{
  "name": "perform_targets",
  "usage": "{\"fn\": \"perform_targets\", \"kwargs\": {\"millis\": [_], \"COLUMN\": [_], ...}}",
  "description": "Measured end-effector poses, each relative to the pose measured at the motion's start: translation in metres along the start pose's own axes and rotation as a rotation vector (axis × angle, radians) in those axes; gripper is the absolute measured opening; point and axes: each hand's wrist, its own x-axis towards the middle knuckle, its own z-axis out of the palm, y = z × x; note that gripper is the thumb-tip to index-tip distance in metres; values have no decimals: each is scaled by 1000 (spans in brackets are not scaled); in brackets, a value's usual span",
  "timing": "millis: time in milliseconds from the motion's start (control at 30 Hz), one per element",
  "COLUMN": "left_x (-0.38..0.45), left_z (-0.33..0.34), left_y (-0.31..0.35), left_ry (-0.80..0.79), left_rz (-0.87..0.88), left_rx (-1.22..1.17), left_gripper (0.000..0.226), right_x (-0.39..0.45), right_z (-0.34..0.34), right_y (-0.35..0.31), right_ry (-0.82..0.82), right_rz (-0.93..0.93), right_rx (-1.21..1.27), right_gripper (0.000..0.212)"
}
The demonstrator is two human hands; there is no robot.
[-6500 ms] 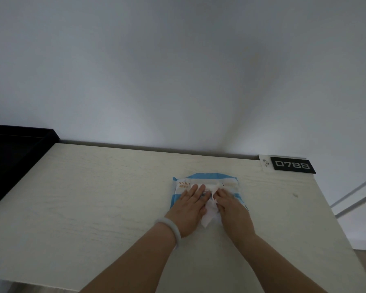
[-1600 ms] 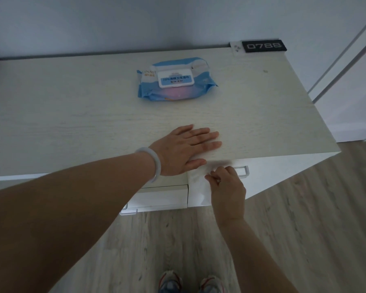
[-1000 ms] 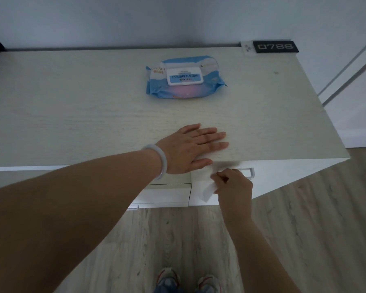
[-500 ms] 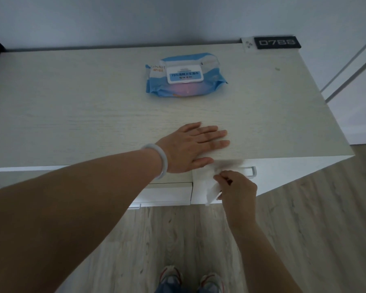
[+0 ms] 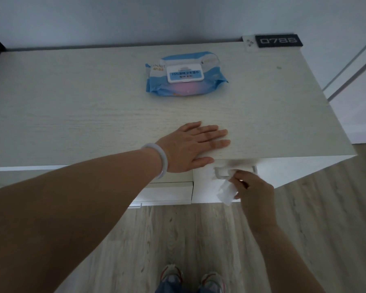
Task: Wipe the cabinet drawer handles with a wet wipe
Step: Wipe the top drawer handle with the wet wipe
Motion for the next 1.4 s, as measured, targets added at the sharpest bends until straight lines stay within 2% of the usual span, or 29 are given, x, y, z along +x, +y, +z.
{"fn": "perform_targets", "kwargs": {"millis": [100, 200, 300, 467, 533, 600, 667, 767, 867, 933, 1033, 1400], "left_x": [0, -1, -1, 0, 0, -1, -1, 0, 0, 0, -1, 1], "left_z": [-1, 0, -1, -1, -2, -1, 0, -1, 0, -1, 0, 1], "left_y": [-1, -1, 0, -1, -1, -1, 0, -1, -1, -2, -2, -2], "left_ry": [7, 1, -4, 9, 8, 3, -4, -13, -2, -1, 7, -6], "left_rz": [3, -2, -1, 3, 5, 2, -2, 1, 1, 4, 5, 5], "left_rx": [-12, -12, 0, 6, 7, 10, 9, 10, 9, 4, 2, 2], "left_gripper": [56, 56, 56, 56, 56, 56, 56, 57, 57, 56, 56, 56], "right_x": [3, -2, -2, 11, 11, 4, -6, -2, 4, 2, -6, 2], "right_z": [-7, 17, 21, -18, -9, 12, 32, 20, -7, 0, 16, -3], "right_y": [-2, -15, -17, 2, 0, -9, -11, 7, 26, 28, 21, 19], "right_ry": [-22, -98, -77, 55, 67, 26, -27, -65, 85, 169, 198, 296], "right_rz": [44, 59, 94, 135, 129, 67, -86, -173, -187, -214, -160, -145], "right_rx": [59, 112, 162, 48, 13, 4, -60, -180, -316, -349, -296, -290], "right_gripper": [11, 9, 7, 12, 14, 15, 18, 22, 20, 18, 20, 13]}}
